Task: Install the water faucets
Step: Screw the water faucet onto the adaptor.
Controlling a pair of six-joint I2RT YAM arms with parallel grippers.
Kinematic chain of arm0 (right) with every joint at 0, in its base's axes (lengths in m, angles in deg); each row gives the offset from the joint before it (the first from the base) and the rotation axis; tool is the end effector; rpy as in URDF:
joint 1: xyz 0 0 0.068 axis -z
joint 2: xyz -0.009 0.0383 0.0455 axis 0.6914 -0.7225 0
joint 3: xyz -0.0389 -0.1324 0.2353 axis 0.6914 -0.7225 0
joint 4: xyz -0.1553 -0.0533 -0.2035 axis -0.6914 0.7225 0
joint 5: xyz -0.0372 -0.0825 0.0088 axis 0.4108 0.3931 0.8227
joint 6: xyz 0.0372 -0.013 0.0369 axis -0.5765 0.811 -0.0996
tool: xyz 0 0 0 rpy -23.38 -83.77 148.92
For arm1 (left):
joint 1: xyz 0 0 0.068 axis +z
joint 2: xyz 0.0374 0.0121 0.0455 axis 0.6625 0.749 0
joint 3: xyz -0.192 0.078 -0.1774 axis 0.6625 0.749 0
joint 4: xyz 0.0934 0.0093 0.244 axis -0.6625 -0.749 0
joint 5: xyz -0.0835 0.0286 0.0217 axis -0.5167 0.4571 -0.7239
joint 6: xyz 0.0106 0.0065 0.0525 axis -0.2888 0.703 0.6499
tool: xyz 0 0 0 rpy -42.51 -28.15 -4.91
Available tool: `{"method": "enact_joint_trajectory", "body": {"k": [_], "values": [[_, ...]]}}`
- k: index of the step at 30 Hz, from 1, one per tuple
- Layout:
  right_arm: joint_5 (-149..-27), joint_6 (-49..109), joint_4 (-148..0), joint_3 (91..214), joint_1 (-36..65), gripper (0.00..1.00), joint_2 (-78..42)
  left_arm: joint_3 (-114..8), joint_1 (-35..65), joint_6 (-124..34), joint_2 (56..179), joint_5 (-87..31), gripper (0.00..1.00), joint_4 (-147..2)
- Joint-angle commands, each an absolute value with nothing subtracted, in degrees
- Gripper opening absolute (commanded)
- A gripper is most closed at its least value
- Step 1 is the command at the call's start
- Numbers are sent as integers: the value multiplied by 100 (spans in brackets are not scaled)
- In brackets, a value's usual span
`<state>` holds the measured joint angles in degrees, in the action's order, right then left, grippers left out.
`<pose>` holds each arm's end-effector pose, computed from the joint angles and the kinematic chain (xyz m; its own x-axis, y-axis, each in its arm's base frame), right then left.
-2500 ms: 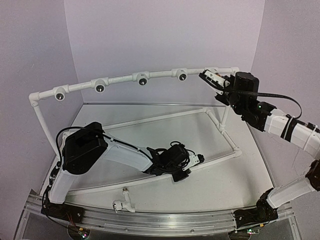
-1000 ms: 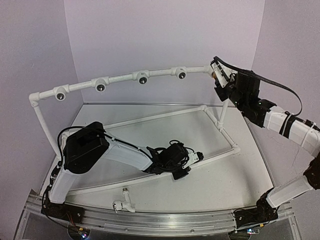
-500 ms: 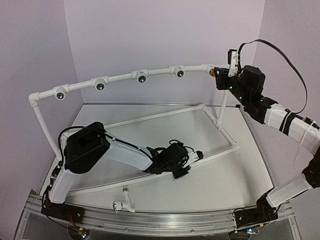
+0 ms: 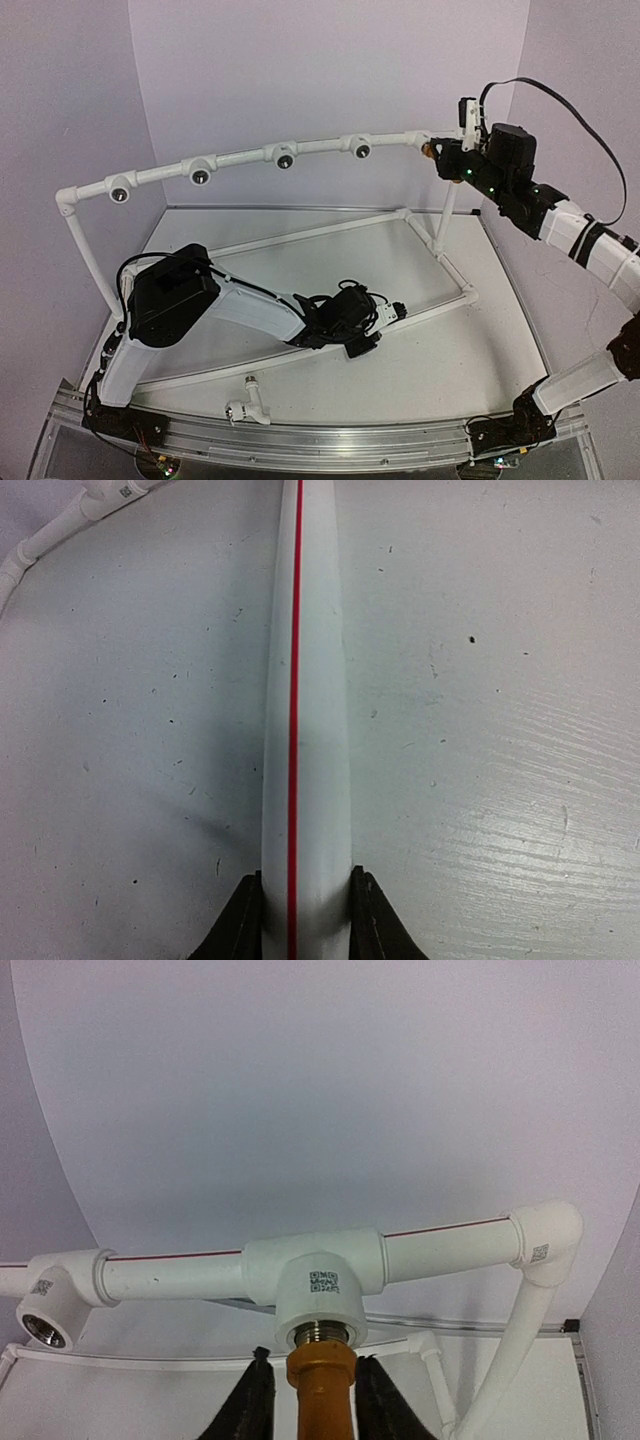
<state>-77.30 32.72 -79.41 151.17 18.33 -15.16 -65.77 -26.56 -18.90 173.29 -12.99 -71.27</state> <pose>0.2935 0.1378 0.4162 -0.0148 0.0700 -0.9974 -0.3873 0.9193 0.0702 0.1860 -0.4508 0.1045 -0.0132 0.7208 -0.6931 0.9246 0.2727 0.2660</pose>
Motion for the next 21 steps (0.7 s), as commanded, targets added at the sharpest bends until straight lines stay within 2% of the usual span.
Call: {"method": "enact_joint_trajectory", "body": {"k": [1,4,6,16,21], "values": [[-7363,3655,-6644,15761,2097,47,-1439,-6229,-3099,-1677,17872,-2237,0,-9053],[-7264,4026,-6218,15952,2093,66,-1265,-6247,-3094,-1676,17885,-2256,0,-9058],[-7266,4259,-5903,16088,2097,73,-1194,-6247,-3100,-1677,17889,-2257,0,-9053],[-8738,5592,-4186,16914,2097,93,-866,-6246,-3090,-1658,17920,-2289,0,-9053],[-8803,6143,-3813,16744,2060,98,-646,-6265,-3088,-1659,17943,-2284,0,-9061]]}}
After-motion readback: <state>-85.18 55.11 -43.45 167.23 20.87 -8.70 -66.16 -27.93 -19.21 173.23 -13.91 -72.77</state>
